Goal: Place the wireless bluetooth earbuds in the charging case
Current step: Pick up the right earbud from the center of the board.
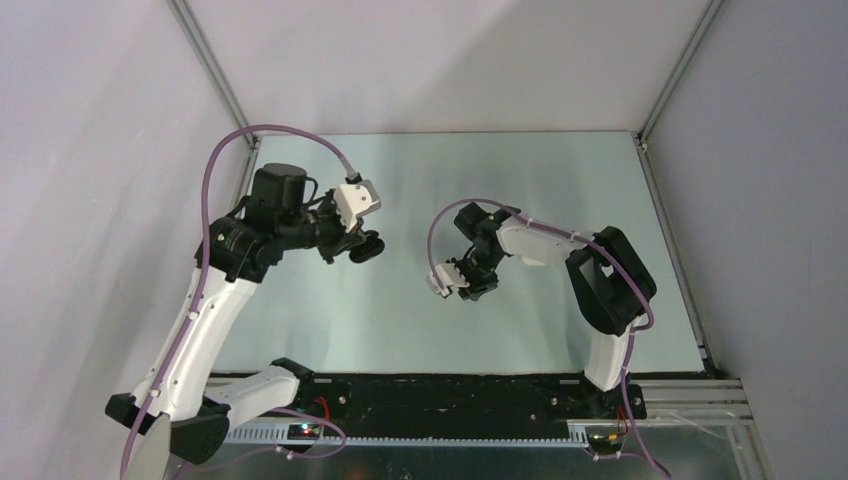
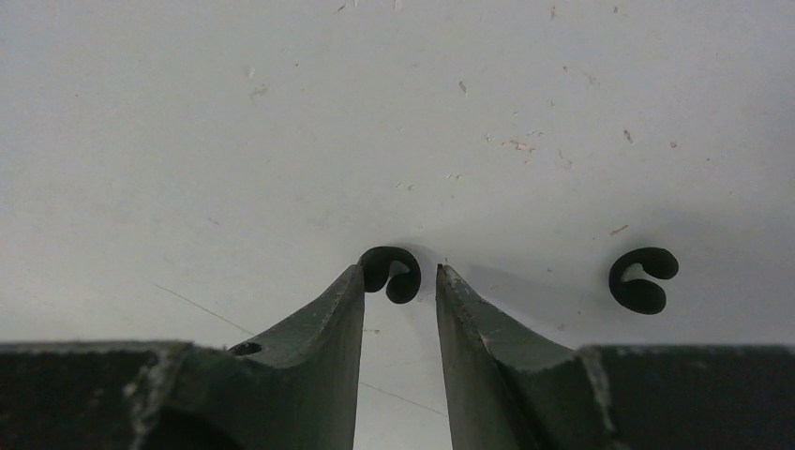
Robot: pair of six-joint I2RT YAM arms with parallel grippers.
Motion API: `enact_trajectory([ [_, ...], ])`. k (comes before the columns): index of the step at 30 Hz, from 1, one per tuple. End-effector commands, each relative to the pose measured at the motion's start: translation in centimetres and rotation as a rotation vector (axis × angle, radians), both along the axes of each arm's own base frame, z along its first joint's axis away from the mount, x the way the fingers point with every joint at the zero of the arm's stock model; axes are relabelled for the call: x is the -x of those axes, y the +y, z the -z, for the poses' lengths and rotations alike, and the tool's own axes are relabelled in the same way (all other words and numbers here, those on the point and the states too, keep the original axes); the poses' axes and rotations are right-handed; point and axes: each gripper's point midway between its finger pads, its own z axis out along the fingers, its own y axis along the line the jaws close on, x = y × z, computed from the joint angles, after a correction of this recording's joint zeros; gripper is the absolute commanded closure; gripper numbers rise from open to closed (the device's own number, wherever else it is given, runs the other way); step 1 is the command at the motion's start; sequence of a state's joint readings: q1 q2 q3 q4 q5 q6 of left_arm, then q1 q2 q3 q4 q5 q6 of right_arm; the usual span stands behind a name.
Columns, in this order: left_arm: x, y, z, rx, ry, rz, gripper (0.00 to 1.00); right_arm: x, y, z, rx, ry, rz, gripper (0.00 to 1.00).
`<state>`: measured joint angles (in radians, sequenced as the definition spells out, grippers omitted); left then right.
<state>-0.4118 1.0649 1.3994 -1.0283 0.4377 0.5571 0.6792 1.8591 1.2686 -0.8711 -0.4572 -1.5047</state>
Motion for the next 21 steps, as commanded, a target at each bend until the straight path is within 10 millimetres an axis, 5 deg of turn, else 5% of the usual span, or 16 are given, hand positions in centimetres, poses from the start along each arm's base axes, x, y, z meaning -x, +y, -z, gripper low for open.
enact_trajectory([
  [1,-0.2,0.0,-0.5,0.017,-0.012,-0.008,1.00,-0.5,0.1,-0.1,-0.002,-0.003,-0.022,0.62],
  [15,-0.1,0.1,-0.3,0.014,-0.009,-0.008,1.00,-0.1,0.0,-0.5,-0.005,0.008,-0.026,0.64],
  [21,-0.1,0.2,-0.3,0.011,-0.014,-0.013,1.00,0.1,1.2,-2.6,-0.051,0.019,-0.035,0.64],
])
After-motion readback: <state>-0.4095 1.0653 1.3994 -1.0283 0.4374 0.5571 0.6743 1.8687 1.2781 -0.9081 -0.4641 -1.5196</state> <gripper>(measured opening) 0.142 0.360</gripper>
